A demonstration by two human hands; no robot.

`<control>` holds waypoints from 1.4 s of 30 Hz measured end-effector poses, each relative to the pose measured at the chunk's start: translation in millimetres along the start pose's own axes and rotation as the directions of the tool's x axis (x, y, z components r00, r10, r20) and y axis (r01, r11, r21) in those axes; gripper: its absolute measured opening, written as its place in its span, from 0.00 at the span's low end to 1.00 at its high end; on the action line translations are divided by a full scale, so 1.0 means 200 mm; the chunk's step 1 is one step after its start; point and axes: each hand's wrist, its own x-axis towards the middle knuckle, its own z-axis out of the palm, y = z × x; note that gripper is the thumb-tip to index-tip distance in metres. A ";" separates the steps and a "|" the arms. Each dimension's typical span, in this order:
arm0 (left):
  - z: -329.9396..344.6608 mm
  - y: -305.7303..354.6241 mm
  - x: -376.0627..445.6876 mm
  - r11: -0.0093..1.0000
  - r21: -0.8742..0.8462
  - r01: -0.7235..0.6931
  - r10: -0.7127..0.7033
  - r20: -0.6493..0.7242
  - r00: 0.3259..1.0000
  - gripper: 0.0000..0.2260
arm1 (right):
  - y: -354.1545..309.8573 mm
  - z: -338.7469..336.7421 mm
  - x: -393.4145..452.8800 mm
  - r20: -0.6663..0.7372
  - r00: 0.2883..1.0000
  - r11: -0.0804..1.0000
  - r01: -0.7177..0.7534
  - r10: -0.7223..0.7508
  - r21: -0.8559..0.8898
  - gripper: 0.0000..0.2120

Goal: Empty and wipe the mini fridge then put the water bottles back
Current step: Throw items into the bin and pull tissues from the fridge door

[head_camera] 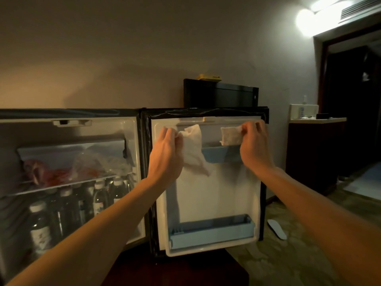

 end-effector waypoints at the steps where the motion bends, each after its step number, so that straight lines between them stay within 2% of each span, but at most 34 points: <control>1: 0.00 0.02 -0.02 1.000 -0.030 -0.006 0.006 0.011 1.000 0.11 | 0.01 -0.01 -0.01 -0.015 1.000 1.000 0.001 -0.001 0.003 0.06; 5: 0.04 0.06 -0.11 0.998 -0.026 -0.065 0.068 0.110 0.992 0.13 | 0.02 -0.09 -0.11 0.097 0.995 0.996 0.027 -0.036 0.090 0.05; 9: 0.12 0.08 -0.24 0.998 0.009 -0.055 0.052 0.211 0.976 0.16 | 0.07 -0.14 -0.26 0.245 0.965 0.996 0.089 -0.091 0.020 0.06; 12: 0.20 0.11 -0.35 1.000 -0.022 -0.016 0.021 0.254 0.967 0.09 | 0.16 -0.17 -0.39 0.356 0.931 0.996 0.084 -0.078 -0.001 0.05; 14: 0.27 0.14 -0.43 0.998 -0.047 0.036 -0.019 0.324 0.946 0.10 | 0.20 -0.22 -0.48 0.396 0.917 0.999 0.050 -0.050 0.009 0.04; 16: 0.35 0.17 -0.52 0.998 -0.050 0.033 -0.011 0.400 0.917 0.14 | 0.27 -0.27 -0.59 0.410 0.912 1.000 -0.008 0.000 0.017 0.06; 19: 0.51 0.24 -0.68 0.999 -0.048 0.026 0.001 0.499 0.867 0.11 | 0.40 -0.34 -0.77 0.404 0.914 0.998 -0.054 0.038 0.029 0.07; 22: 0.67 0.32 -0.86 0.997 -0.026 0.066 -0.040 0.563 0.825 0.12 | 0.57 -0.43 -0.97 0.430 0.899 0.996 -0.077 0.086 -0.038 0.05; 26: 0.88 0.38 -1.10 0.971 -0.117 0.209 -0.063 0.717 0.694 0.10 | 0.78 -0.57 -1.22 0.464 0.861 0.977 -0.163 0.208 -0.137 0.06; 28: 1.03 0.41 -1.27 0.952 -0.147 0.269 -0.054 0.784 0.618 0.08 | 0.92 -0.65 -1.38 0.497 0.808 0.948 -0.239 0.315 -0.212 0.07; 30: 1.18 0.45 -1.44 0.961 -0.119 0.248 -0.034 0.845 0.534 0.08 | 1.06 -0.74 -1.56 0.499 0.759 0.906 -0.312 0.419 -0.287 0.09; 36: 1.55 0.58 -1.89 0.980 -0.051 0.193 -0.021 0.936 0.352 0.22 | 1.40 -0.96 -2.05 0.452 0.601 0.749 -0.474 0.659 -0.463 0.14; 38: 1.65 0.60 -2.03 0.979 -0.042 0.198 -0.024 0.947 0.320 0.23 | 1.49 -1.00 -2.18 0.441 0.543 0.699 -0.520 0.714 -0.492 0.17; 42: 1.84 0.61 -2.26 0.979 -0.088 0.185 0.023 0.945 0.325 0.15 | 1.64 -1.03 -2.41 0.413 0.447 0.608 -0.594 0.794 -0.526 0.19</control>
